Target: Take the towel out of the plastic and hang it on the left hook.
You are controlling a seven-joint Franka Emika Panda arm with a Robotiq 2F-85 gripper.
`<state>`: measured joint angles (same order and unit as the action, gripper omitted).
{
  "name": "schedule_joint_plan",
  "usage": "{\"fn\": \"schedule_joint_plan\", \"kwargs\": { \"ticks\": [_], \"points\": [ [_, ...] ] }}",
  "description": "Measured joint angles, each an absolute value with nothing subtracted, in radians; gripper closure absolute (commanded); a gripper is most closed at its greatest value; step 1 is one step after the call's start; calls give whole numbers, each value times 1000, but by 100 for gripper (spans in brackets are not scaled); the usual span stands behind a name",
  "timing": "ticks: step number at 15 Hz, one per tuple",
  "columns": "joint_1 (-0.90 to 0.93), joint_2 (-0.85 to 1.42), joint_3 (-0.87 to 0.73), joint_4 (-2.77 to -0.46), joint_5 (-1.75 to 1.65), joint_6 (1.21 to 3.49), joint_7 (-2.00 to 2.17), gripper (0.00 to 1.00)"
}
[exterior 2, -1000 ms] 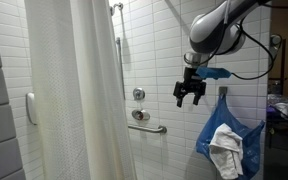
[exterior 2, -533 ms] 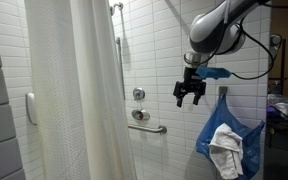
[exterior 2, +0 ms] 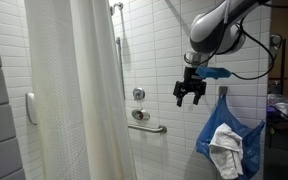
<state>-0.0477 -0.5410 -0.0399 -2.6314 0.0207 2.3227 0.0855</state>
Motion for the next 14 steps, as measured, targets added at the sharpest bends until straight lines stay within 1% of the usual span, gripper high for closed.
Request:
{"fn": "schedule_joint_plan", "kwargs": {
  "ticks": [8, 14],
  "points": [
    [-156, -517, -18, -2625, -30, 2441, 272, 0],
    [-270, -415, -16, -2568, -137, 2526, 342, 0]
  ]
}}
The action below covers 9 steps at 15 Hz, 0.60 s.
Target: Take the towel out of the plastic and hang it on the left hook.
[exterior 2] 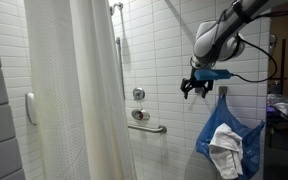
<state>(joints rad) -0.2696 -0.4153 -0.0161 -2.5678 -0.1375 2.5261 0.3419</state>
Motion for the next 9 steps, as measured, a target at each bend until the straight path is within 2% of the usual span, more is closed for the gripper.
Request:
{"fn": "schedule_joint_plan", "kwargs": {
  "ticks": [9],
  "points": [
    [-293, -202, -17, -2369, -175, 2618, 572, 0]
  ]
}}
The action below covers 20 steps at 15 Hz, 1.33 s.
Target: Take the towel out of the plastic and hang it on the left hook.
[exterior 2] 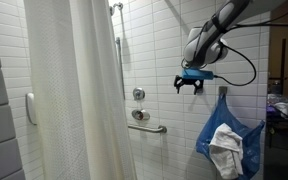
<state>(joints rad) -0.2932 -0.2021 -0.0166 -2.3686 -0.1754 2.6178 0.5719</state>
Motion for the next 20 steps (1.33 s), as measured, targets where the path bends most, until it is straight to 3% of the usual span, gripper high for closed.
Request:
{"fn": "schedule_joint_plan", "kwargs": {
  "ticks": [8, 15, 20],
  "points": [
    [-339, -65, -7, -2231, -491, 2618, 1161, 0],
    [-243, -35, -39, -2212, -890, 2494, 1552, 0],
    [-174, -22, -39, -2214, -991, 2361, 1659, 0]
  ]
}}
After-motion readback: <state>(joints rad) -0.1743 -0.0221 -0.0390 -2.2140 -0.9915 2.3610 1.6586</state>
